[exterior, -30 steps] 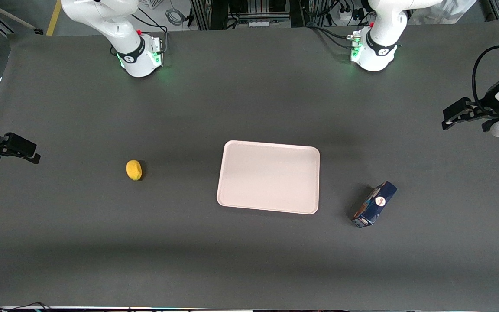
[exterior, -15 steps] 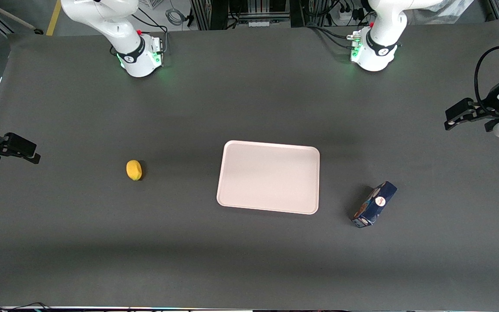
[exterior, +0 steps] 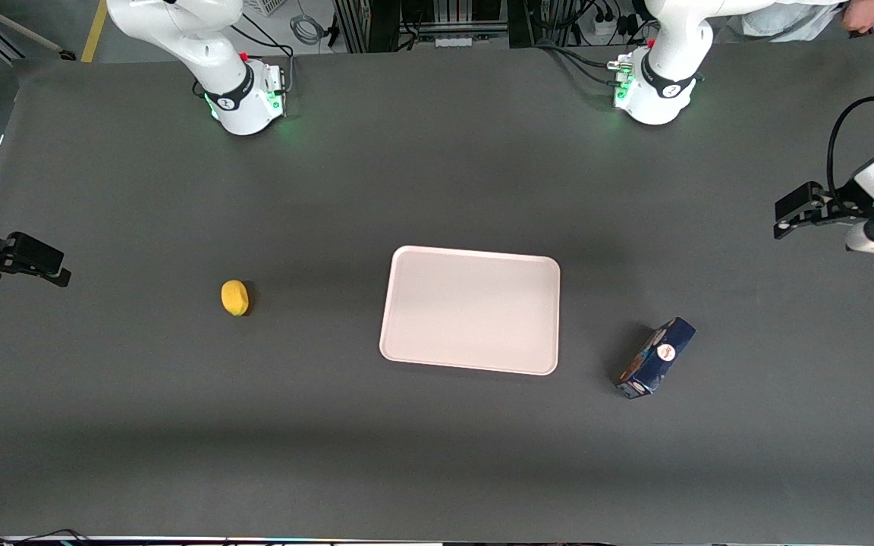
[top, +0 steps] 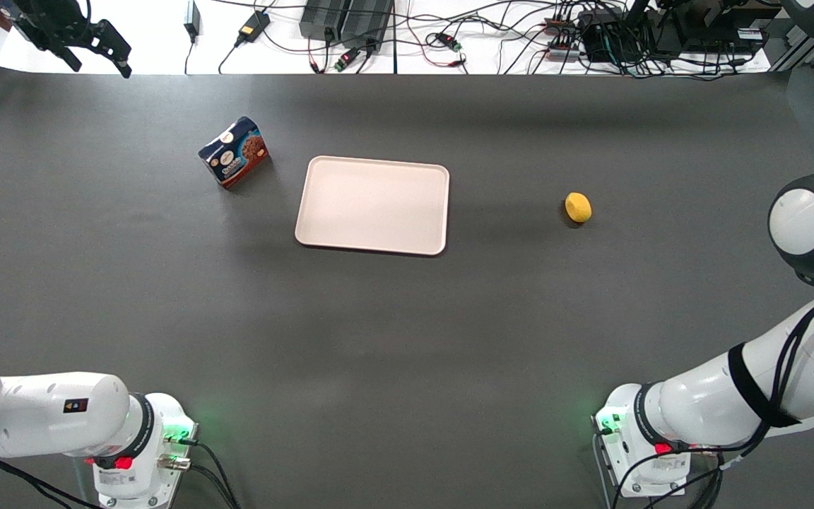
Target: Place cookie box on tray
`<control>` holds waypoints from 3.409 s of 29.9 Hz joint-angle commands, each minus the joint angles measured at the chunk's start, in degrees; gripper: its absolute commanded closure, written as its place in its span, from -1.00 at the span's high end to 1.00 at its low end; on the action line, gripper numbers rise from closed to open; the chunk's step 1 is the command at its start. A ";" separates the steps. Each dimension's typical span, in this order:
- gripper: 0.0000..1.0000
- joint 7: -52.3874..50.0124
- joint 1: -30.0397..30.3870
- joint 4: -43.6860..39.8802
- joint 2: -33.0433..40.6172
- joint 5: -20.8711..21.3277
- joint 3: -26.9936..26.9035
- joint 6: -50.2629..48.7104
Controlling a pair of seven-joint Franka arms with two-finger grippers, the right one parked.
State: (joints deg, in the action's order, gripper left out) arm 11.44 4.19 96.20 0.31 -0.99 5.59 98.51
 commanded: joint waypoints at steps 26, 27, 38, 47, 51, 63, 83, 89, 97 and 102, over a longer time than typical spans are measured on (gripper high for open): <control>1.00 9.74 -2.52 -1.19 -18.94 5.12 4.69 14.25; 1.00 9.74 -2.52 -1.19 -19.55 5.12 4.95 14.95; 1.00 9.03 -3.40 -1.02 -24.92 5.47 5.92 22.34; 1.00 9.65 -3.75 -0.57 -28.26 6.18 5.75 27.44; 1.00 9.56 -3.75 0.56 -29.49 6.88 5.75 30.33; 1.00 9.65 -3.75 2.41 -30.81 7.23 5.66 34.38; 0.99 9.13 -3.75 5.05 -33.27 7.32 5.22 40.01; 0.52 8.95 -3.75 5.23 -33.45 7.23 5.22 40.01; 0.00 8.95 -3.66 5.14 -33.45 7.23 4.96 39.31; -0.18 8.86 -3.57 4.96 -33.36 7.23 4.87 38.87</control>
State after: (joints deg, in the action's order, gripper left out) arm 20.48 0.92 100.87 -33.30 5.80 10.94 137.67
